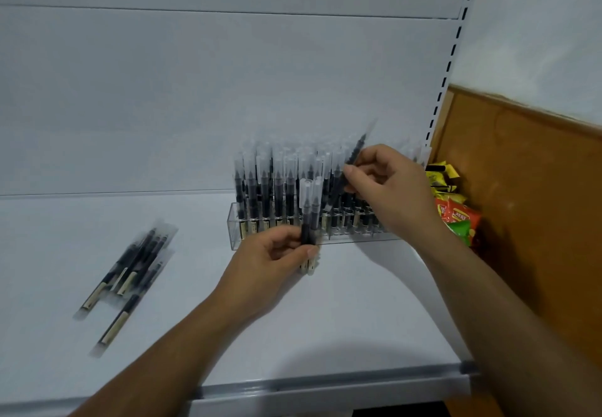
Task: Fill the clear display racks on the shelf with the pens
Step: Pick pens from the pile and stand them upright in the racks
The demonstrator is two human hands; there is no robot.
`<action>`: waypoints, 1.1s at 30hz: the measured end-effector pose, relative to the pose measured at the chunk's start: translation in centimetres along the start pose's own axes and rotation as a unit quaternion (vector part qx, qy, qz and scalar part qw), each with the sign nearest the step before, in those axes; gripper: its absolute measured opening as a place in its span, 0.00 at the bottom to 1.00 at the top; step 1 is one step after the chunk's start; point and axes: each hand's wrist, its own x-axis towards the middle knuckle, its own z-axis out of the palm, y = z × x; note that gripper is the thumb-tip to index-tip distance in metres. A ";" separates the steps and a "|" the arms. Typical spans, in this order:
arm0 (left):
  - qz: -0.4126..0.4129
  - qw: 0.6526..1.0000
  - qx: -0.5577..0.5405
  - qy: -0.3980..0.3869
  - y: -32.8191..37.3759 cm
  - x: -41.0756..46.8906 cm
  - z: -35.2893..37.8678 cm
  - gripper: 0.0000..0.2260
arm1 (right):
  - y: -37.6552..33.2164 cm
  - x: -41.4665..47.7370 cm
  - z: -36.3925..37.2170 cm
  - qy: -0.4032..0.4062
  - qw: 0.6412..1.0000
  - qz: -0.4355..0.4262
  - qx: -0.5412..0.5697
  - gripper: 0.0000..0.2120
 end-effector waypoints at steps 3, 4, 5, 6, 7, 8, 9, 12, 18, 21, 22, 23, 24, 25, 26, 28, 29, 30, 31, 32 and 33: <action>-0.003 1.000 -0.014 0.009 0.0 0.0 0.0 0.06 | -0.1 0.4 0.4 -0.019 0.999 -0.016 -0.038 0.05; -0.003 1.000 -0.013 0.011 0.0 0.0 0.0 0.06 | -0.1 0.5 0.5 -0.026 0.998 -0.019 -0.048 0.05; -0.003 1.000 -0.011 0.011 0.0 0.0 0.1 0.06 | -0.1 0.6 0.6 -0.032 0.997 -0.022 -0.060 0.05; -0.003 1.000 -0.010 0.010 0.0 0.0 0.1 0.06 | 0.0 0.6 0.6 -0.038 0.996 -0.024 -0.071 0.05; -0.002 1.000 -0.009 0.009 0.0 0.0 0.1 0.06 | 0.0 0.6 0.7 -0.045 0.995 -0.027 -0.085 0.05; 0.000 1.000 -0.006 0.008 0.0 0.0 0.1 0.06 | 0.0 0.6 0.8 -0.052 0.993 -0.031 -0.101 0.05; -0.001 1.000 -0.005 0.009 0.1 0.0 0.1 0.06 | 0.1 0.7 0.8 -0.061 0.990 -0.033 -0.119 0.05; -0.009 1.000 -0.026 0.011 0.1 0.0 0.1 0.07 | 0.3 0.7 1.2 -0.098 0.979 -0.025 -0.178 0.04; -0.006 1.000 -0.011 0.012 0.3 0.0 0.2 0.07 | 0.4 0.9 1.7 -0.085 0.966 -0.031 -0.244 0.07; -0.002 1.000 0.005 0.015 0.2 0.0 0.1 0.07 | 0.4 1.0 1.7 -0.082 0.966 -0.020 -0.246 0.07; 0.000 1.000 0.015 0.015 0.2 0.0 0.1 0.07 | 0.4 1.0 1.7 -0.081 0.965 -0.018 -0.248 0.08; 0.004 1.000 0.027 0.016 0.2 0.0 0.0 0.07 | 0.4 1.0 1.7 -0.079 0.965 -0.017 -0.250 0.08; 0.006 0.999 0.034 0.016 0.1 0.1 0.0 0.07 | 0.5 0.9 1.7 -0.077 0.964 -0.017 -0.252 0.09; 0.006 0.999 0.035 0.016 0.1 0.1 -0.1 0.07 | 0.5 0.9 1.7 -0.080 0.963 -0.017 -0.258 0.09; 0.005 0.999 0.032 0.016 0.0 0.1 -0.1 0.07 | 0.5 0.7 1.8 -0.088 0.959 -0.016 -0.267 0.09; 0.005 0.999 0.036 0.015 0.0 0.1 -0.1 0.07 | 0.5 0.5 2.0 -0.110 0.953 -0.012 -0.281 0.08; 0.005 0.999 0.037 0.014 0.0 0.1 -0.1 0.07 | 0.5 0.4 2.0 -0.114 0.952 -0.011 -0.283 0.07; 0.006 0.999 0.035 0.013 0.0 0.1 -0.1 0.07 | 0.5 0.3 2.0 -0.115 0.951 -0.010 -0.286 0.07; 0.006 0.999 0.032 0.013 0.0 0.1 -0.1 0.07 | 0.5 0.1 1.9 -0.114 0.951 -0.009 -0.288 0.06; 0.005 1.000 0.026 0.013 0.0 0.1 -0.1 0.07 | 0.6 -0.2 1.7 -0.109 0.952 -0.008 -0.284 0.06; 0.004 1.000 0.017 0.012 0.0 0.0 -0.1 0.07 | 0.7 -0.5 1.5 -0.099 0.957 -0.007 -0.273 0.07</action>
